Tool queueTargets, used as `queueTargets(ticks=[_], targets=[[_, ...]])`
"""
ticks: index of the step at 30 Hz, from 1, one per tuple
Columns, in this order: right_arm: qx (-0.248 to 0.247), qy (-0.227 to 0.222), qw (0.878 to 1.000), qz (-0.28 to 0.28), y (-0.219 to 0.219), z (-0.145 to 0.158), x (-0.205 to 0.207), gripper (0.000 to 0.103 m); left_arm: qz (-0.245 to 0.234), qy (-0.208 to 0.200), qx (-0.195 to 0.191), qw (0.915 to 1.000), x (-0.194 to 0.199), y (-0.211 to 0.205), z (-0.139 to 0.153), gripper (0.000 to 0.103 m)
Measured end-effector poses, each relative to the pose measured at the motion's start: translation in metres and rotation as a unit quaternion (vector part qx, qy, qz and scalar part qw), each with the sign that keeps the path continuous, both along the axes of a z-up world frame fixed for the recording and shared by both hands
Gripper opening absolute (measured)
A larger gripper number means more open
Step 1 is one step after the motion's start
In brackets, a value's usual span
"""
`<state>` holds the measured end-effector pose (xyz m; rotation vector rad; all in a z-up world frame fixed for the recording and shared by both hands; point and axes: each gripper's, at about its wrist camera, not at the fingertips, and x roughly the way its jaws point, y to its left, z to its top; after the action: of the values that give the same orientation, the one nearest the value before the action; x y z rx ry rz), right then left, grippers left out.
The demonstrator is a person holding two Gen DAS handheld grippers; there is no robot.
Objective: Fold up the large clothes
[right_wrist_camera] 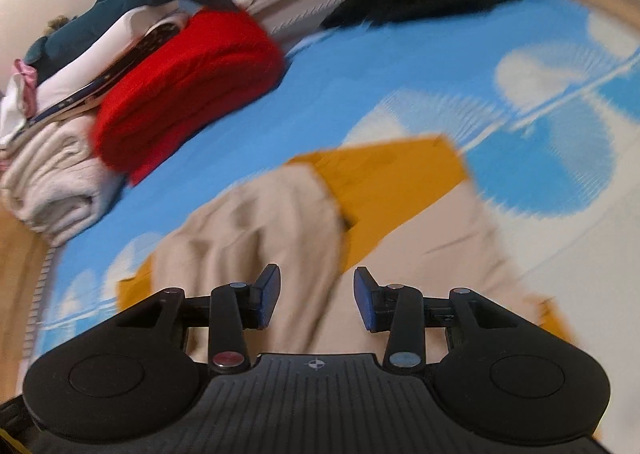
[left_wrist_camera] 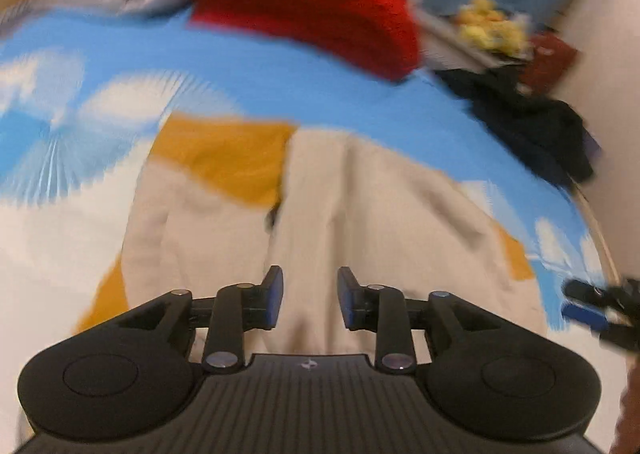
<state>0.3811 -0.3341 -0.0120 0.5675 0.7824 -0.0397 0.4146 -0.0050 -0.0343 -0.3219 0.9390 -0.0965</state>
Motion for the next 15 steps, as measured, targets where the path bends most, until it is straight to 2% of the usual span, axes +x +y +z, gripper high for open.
queueTargets(ticks=[2, 7, 13, 15], targets=[[0.033, 0.007, 0.999, 0.017, 0.011, -0.008, 0.008, 0.048, 0.014, 0.038, -0.009, 0.9991, 0.013, 0.005, -0.015, 0.037], [0.083, 0.045, 0.994, 0.053, 0.039, -0.030, 0.029, 0.050, 0.023, 0.068, -0.027, 0.9970, 0.037, 0.016, -0.043, 0.040], [0.049, 0.103, 0.992, 0.052, 0.056, -0.053, 0.038, 0.050, 0.021, 0.092, -0.057, 0.9939, 0.031, 0.012, -0.061, 0.040], [0.055, 0.110, 0.991, 0.047, 0.055, -0.058, 0.037, 0.050, 0.020, 0.099, -0.059, 0.9932, 0.030, 0.009, -0.068, 0.040]])
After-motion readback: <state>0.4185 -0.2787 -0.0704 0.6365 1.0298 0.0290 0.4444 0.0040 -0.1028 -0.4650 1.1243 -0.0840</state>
